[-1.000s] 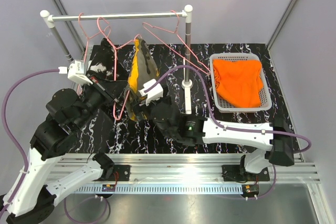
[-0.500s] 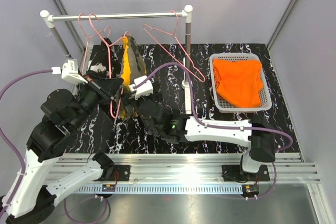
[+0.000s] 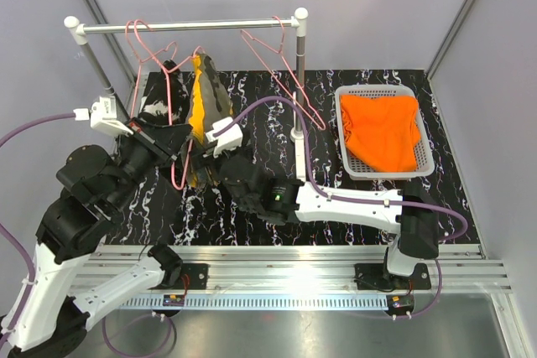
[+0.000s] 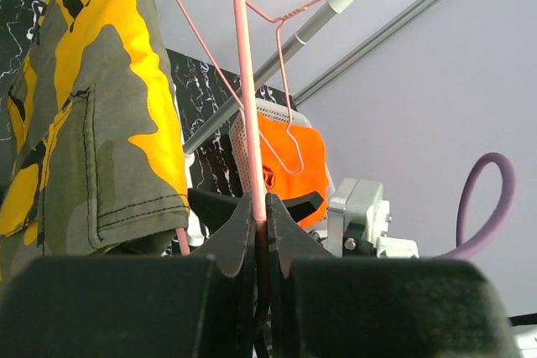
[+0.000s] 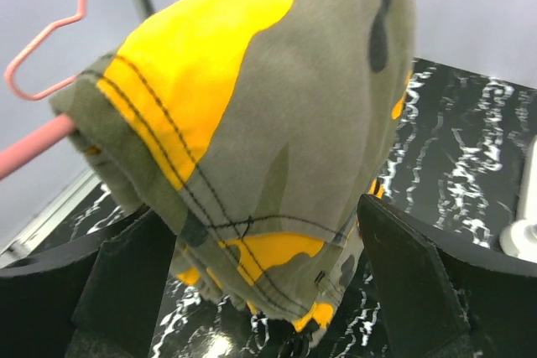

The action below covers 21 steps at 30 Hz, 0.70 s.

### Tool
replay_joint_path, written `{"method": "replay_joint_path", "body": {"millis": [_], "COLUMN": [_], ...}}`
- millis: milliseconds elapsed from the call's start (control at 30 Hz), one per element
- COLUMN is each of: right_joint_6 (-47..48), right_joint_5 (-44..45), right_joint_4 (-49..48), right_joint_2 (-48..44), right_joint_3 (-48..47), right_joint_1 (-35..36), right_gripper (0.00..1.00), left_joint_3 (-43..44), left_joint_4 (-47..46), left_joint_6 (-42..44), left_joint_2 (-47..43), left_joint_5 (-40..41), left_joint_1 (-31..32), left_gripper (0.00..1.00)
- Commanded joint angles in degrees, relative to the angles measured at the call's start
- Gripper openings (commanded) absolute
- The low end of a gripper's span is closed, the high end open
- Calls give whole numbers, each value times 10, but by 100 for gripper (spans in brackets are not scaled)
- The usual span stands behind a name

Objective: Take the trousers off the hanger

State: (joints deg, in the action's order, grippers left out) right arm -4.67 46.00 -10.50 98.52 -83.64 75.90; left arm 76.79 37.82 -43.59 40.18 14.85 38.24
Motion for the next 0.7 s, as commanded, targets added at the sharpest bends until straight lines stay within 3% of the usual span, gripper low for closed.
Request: {"method": "replay_joint_path", "body": {"millis": [0,200,300,567,667], "right_joint_6": [-26,-26,6,207,279], "right_joint_5": [-73,-50,10,67,10], "right_joint_4": [0,-28,-55,-148,-173], "right_joint_2": [-19,-15,-6,4,-5], "right_joint_3": [-26,-27,-33,-31,-14], "right_joint_1": [-3,-7,-9,-29,-30], "right_gripper": [94,95,93,88,86], "left_joint_3": [46,49,49,58,62], "left_joint_4": [-150,-147,-146,-136,-136], "left_joint_6": [-4,-8,-11,-10,-10], "left_joint_2": [-17,-16,-19,-23,-18], "left_joint_5": [5,0,-4,-5,-15], "left_joint_1": [2,2,2,2,2], "left_gripper": [0,0,0,0,0]}}
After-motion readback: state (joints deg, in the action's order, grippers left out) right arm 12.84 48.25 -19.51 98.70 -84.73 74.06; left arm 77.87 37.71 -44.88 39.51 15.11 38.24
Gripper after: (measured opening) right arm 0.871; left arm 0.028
